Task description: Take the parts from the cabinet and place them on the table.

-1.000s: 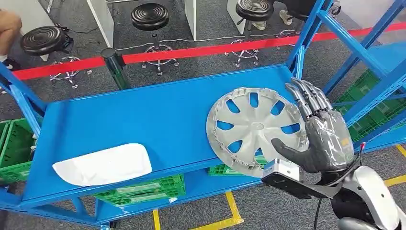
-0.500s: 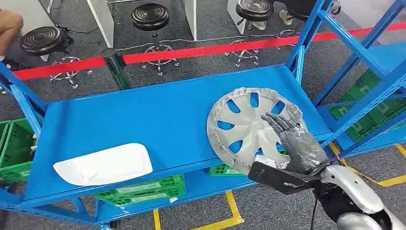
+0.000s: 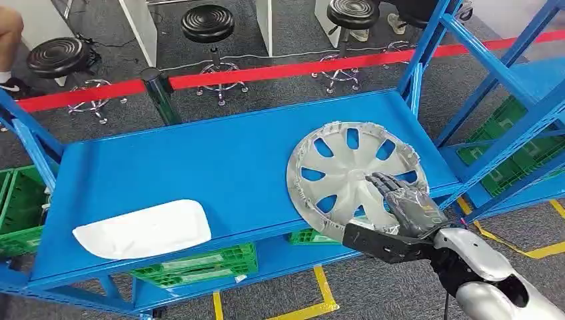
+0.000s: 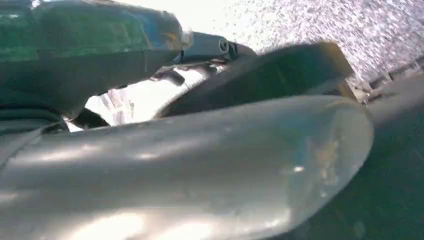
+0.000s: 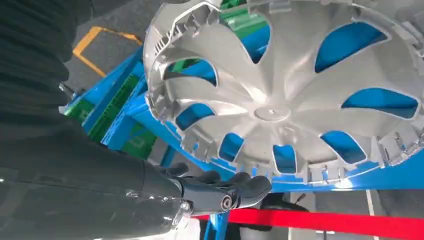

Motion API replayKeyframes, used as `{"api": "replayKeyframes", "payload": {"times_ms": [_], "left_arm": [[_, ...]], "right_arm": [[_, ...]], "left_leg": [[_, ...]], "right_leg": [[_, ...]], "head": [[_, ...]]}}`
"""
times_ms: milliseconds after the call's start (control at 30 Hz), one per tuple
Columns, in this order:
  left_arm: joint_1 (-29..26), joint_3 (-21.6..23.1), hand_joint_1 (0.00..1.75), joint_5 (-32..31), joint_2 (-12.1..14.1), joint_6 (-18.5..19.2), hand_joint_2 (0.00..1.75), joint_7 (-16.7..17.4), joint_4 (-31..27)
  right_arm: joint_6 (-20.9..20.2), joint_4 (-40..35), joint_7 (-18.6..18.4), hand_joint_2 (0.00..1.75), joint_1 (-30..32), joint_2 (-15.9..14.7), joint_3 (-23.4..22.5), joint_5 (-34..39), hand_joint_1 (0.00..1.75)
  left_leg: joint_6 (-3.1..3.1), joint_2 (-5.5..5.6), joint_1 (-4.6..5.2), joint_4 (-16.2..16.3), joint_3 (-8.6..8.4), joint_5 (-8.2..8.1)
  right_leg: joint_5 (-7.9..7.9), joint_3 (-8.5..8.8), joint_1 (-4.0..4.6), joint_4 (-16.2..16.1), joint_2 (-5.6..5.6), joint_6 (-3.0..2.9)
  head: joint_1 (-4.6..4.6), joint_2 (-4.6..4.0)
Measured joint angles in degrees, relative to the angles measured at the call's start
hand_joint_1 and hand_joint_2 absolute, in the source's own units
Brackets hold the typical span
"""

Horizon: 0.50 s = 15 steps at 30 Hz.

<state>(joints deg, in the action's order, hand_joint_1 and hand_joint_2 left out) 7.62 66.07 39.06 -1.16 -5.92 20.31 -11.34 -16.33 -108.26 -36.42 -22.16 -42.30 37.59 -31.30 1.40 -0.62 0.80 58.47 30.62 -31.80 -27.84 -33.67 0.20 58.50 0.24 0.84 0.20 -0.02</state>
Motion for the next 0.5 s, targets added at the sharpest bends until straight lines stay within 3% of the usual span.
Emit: {"api": "replayKeyframes", "payload": {"times_ms": [233,500], "left_arm": [[0.14,-0.11,0.0,2.25,2.36,-1.9,0.0,-2.89,0.02],[0.2,-0.09,0.0,1.05,2.91,-1.62,0.0,-2.27,0.02]], "right_arm": [[4.59,2.17,2.98,1.75,-3.67,3.24,2.8,-0.55,0.0],[7.41,8.31,5.07,1.75,-5.14,5.2,4.92,0.2,0.0]], "left_leg": [[-0.01,-0.3,-0.03,-0.04,-0.06,0.0],[-0.01,-0.24,0.0,-0.03,-0.21,0.0]], "right_leg": [[0.03,0.0,0.01,0.02,0.16,-0.05],[0.08,0.01,0.01,0.02,0.17,-0.12]], "head": [[0.0,0.0],[-0.02,0.0]]}}
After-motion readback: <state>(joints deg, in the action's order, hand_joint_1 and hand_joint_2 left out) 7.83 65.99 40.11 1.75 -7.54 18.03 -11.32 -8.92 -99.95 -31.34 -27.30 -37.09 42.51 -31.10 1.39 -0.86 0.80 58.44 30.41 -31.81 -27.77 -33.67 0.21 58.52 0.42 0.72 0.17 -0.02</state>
